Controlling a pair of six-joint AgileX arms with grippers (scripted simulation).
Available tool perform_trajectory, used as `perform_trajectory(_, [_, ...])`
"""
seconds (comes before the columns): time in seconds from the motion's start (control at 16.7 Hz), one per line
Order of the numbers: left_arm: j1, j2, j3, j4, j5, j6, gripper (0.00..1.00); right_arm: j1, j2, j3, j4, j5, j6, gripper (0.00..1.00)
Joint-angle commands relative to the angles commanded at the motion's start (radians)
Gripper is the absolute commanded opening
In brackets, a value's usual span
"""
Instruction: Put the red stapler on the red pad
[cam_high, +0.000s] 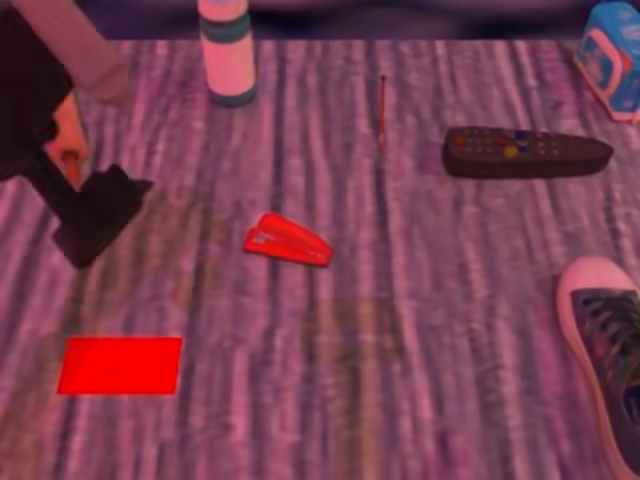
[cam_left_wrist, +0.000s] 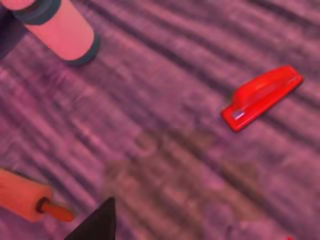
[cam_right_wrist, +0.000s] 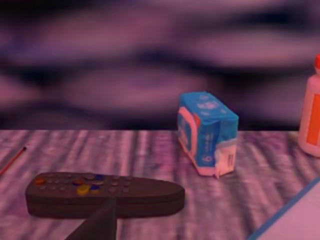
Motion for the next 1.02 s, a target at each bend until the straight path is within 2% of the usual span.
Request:
perform_trajectory(0.24, [-0.092,0.474,0.423,-0.277,0.001,0.229,1.00,0.000,0.000,0.000,0.000,0.000,0.000,1.00])
perform_trajectory(0.48, [-0.156,0.832,0.737,-0.487,-0.033,0.422,1.00,0.000,0.000,0.000,0.000,0.000,0.000,1.00])
perform_trajectory(0.78, [-0.199,1.125,1.018,-0.640,-0.100,0.605,1.00,0.000,0.000,0.000,0.000,0.000,0.000,1.00])
perform_trajectory(1.02, [-0.211,1.270,1.179,-0.691,-0.150,0.692,1.00,0.000,0.000,0.000,0.000,0.000,0.000,1.00])
